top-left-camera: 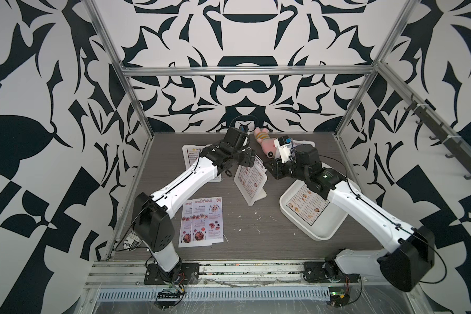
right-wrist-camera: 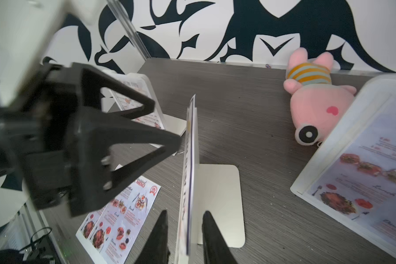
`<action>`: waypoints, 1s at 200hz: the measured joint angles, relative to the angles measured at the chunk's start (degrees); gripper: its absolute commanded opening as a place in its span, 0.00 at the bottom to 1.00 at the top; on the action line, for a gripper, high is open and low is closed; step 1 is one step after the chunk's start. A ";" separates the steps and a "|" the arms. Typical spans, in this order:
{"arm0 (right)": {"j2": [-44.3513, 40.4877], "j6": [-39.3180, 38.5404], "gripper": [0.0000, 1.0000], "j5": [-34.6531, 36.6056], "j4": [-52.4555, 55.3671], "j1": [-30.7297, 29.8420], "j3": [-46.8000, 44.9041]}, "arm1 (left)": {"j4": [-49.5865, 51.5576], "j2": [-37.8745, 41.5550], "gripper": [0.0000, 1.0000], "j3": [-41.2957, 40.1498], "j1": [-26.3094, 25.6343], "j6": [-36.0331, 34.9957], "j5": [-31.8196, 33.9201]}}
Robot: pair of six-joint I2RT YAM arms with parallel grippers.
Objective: Replace the menus in the menu holders
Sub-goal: Insert the menu into the menu holder.
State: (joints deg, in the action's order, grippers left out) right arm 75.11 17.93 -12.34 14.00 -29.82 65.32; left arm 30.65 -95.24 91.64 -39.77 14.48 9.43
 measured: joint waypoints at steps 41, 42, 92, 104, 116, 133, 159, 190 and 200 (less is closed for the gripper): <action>6.64 1.62 0.04 7.13 7.15 -0.11 11.30 | -1.01 6.05 0.81 -7.30 0.00 2.93 4.42; 6.82 1.64 0.04 7.23 7.28 -0.15 11.63 | -1.01 6.12 0.81 -7.48 0.00 2.99 4.48; 18.73 0.94 0.00 16.20 16.55 -4.94 26.32 | -0.94 8.66 0.81 -17.33 0.48 7.41 8.63; 20.79 0.63 0.00 17.64 18.62 -6.69 28.09 | -0.96 9.42 0.80 -19.12 0.90 8.39 8.96; 22.29 0.31 0.00 18.60 20.13 -8.04 29.07 | -0.96 10.36 0.80 -20.63 1.49 9.20 9.22; 23.43 0.11 0.00 19.23 21.81 -9.53 29.46 | -1.05 11.87 0.80 -22.25 2.36 9.86 9.49; 23.34 0.37 0.00 19.19 22.67 -9.90 29.46 | -1.60 14.01 0.80 -23.30 3.48 10.34 9.66; 22.56 1.18 0.04 19.10 22.67 -9.90 29.46 | -2.73 14.69 0.80 -23.47 3.96 10.62 9.60; 22.27 1.40 0.09 19.23 22.67 -9.90 29.46 | -2.78 14.69 0.80 -23.47 3.98 10.62 9.40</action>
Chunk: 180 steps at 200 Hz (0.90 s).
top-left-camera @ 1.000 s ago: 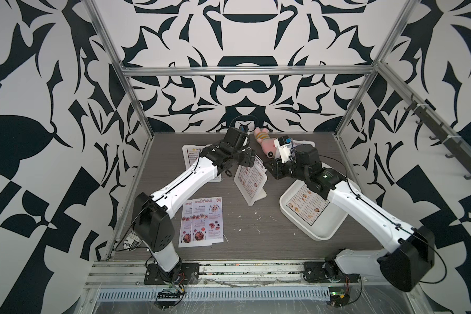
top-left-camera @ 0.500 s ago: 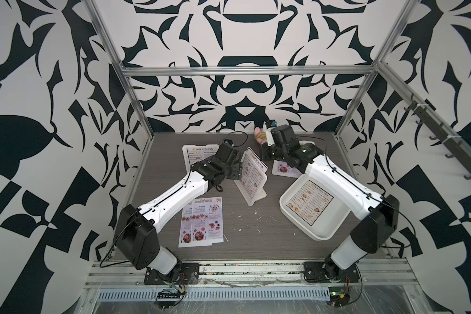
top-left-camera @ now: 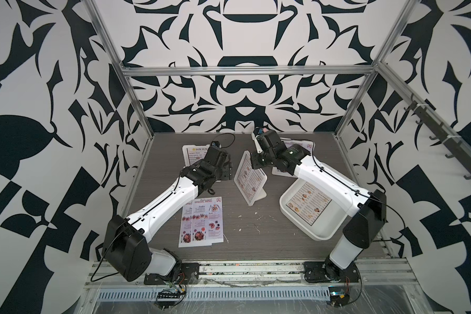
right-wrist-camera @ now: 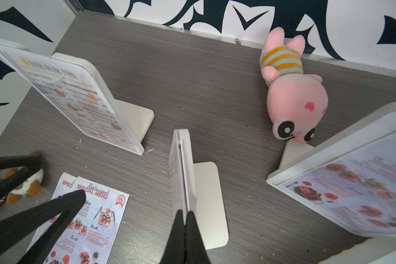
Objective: Replace the menus in the menu holders
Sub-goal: Insert the menu into the menu holder, then move the menu holder to the center of the board.
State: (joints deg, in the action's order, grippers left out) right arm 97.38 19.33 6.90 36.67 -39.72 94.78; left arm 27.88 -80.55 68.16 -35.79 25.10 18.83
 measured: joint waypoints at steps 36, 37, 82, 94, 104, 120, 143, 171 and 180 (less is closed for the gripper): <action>-3.04 -0.81 0.38 -0.55 0.70 0.39 -0.04 | -0.20 0.00 0.81 0.07 0.22 -0.02 -0.22; -3.32 -1.03 0.39 -0.68 0.83 0.42 -0.04 | -0.20 0.00 0.81 0.07 0.22 -0.02 -0.22; -16.11 -0.50 0.62 -8.20 1.95 2.32 -8.17 | 0.48 0.00 0.83 1.14 1.49 -0.61 -0.66; -18.78 0.26 0.66 -9.05 1.79 2.64 -12.37 | 0.72 0.00 0.83 1.92 1.64 -0.90 -0.66; -20.44 0.63 0.68 -9.77 1.53 2.78 -16.48 | 0.72 0.00 0.84 2.40 1.70 -1.05 -0.63; -22.03 1.66 0.69 -11.17 1.22 2.78 -22.69 | 1.09 0.02 0.84 2.78 1.70 -1.18 -0.66; -23.45 2.69 0.65 -12.96 -0.59 2.78 -30.27 | 1.75 0.04 0.84 3.10 1.70 -1.36 -0.83; -24.09 3.50 0.44 -14.16 -5.88 2.95 -36.87 | 2.14 0.07 0.83 3.63 1.70 -1.49 -1.09; -24.02 3.19 0.38 -14.34 -7.23 3.30 -38.07 | 2.29 0.09 0.83 3.85 1.70 -1.51 -1.16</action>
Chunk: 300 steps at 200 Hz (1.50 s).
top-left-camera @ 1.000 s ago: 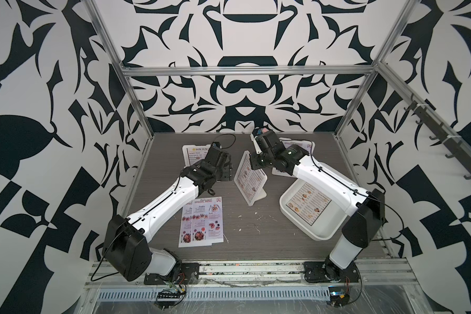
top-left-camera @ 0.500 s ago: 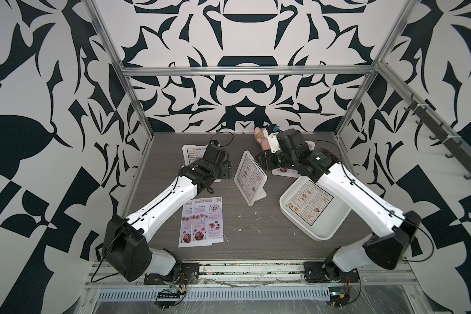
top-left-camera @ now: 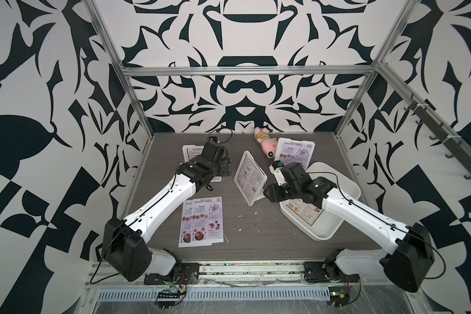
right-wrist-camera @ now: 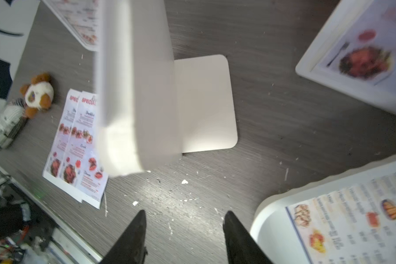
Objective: Replace the menus in the menu holders
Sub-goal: Move the menu holder to the center of the board.
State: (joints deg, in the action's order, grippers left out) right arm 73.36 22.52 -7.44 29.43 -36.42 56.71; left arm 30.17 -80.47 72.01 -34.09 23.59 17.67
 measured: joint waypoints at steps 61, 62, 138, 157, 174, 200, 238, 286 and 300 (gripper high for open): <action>3.96 6.45 0.20 1.29 -8.24 1.81 -1.66 | 0.70 0.04 0.83 0.59 0.00 -0.02 -0.13; 4.11 6.71 0.20 1.31 -8.37 1.75 -1.64 | 0.72 0.04 0.83 0.59 0.00 -0.02 -0.13; 1.38 22.34 0.50 9.03 -13.11 -2.03 -5.27 | 0.98 0.04 0.83 0.61 0.00 -0.04 -0.11; -1.57 22.43 0.56 8.28 -13.29 -2.62 -8.07 | 1.01 0.04 0.83 0.61 0.00 -0.13 -0.11; -3.21 21.31 0.58 5.60 -14.93 -3.04 -10.47 | 1.01 0.04 0.83 0.61 0.00 -0.28 -0.13; -2.97 19.43 0.61 2.03 -17.00 -3.43 -11.85 | 1.14 0.04 0.83 0.66 0.00 -0.48 -0.13; -0.87 16.48 0.61 1.05 -23.45 -3.56 -12.63 | 1.86 0.39 0.83 0.72 0.00 -0.48 -0.04; 6.49 10.82 0.35 0.90 -28.46 -3.56 -11.26 | 2.27 2.43 0.83 0.72 0.00 -0.87 0.61; 7.48 7.96 0.30 0.39 -29.20 -3.52 -10.29 | 2.25 2.82 0.83 0.72 0.00 -1.01 0.76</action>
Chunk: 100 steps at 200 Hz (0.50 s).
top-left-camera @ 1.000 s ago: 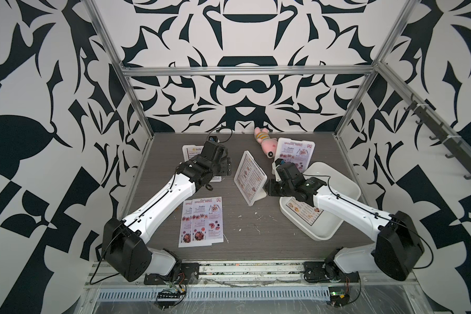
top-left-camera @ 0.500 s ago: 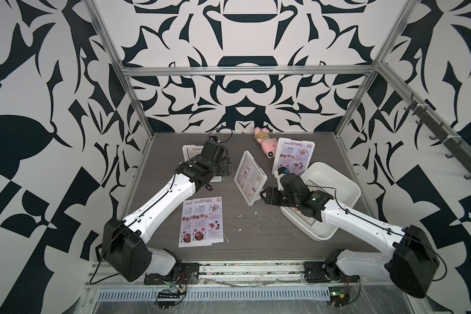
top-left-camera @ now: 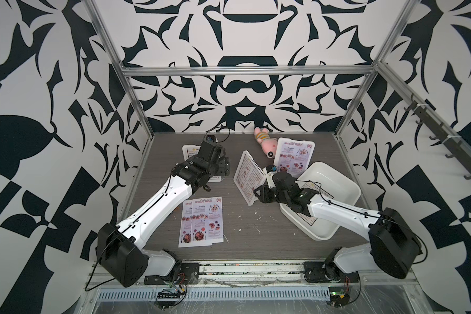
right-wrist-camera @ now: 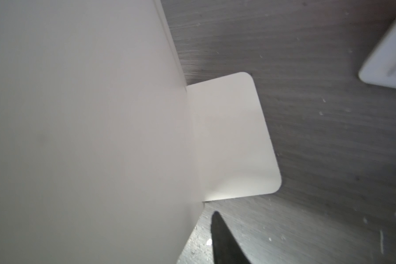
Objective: Replace the menus in the menu holders
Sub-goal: Move the menu holder to the center of the board.
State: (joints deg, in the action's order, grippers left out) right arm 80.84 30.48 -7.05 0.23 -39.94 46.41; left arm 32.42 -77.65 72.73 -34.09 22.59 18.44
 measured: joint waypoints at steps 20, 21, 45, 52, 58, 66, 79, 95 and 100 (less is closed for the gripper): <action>1.57 -5.46 0.25 -0.61 -0.07 0.07 1.90 | 0.02 0.04 0.83 0.00 0.00 -0.15 0.04; 1.64 -5.75 0.24 -0.61 -0.07 0.09 1.99 | 0.02 0.04 0.83 0.00 0.00 -0.17 0.04; 3.80 -11.69 0.23 -3.06 0.72 2.23 4.31 | 0.04 0.00 0.83 0.13 0.00 -0.42 0.07; 4.59 -13.16 0.23 -4.85 0.87 3.69 5.07 | 0.04 -0.04 0.83 0.24 0.00 -0.50 0.07; 5.31 -14.25 0.23 -6.60 0.96 5.18 5.70 | 0.11 -0.11 0.83 0.37 0.00 -0.55 0.07; 6.45 -15.63 0.24 -9.18 1.18 7.43 6.67 | 0.17 -0.22 0.83 0.68 0.00 -0.57 0.07; 8.72 -17.62 0.29 -13.70 1.60 11.19 8.72 | 0.22 -0.52 0.83 1.20 0.00 -0.59 0.07; 12.20 -20.41 0.36 -18.60 2.82 14.73 12.37 | 0.22 -0.79 0.83 1.46 0.00 -0.59 0.09; 13.38 -21.75 0.39 -20.09 3.37 15.67 13.90 | 0.22 -0.85 0.83 1.49 0.00 -0.57 0.09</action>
State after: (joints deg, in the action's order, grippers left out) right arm 94.21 8.73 -27.14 3.60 -24.27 60.31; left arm 32.64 -78.50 74.22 -34.09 22.02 18.52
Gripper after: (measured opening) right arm 0.337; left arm 0.831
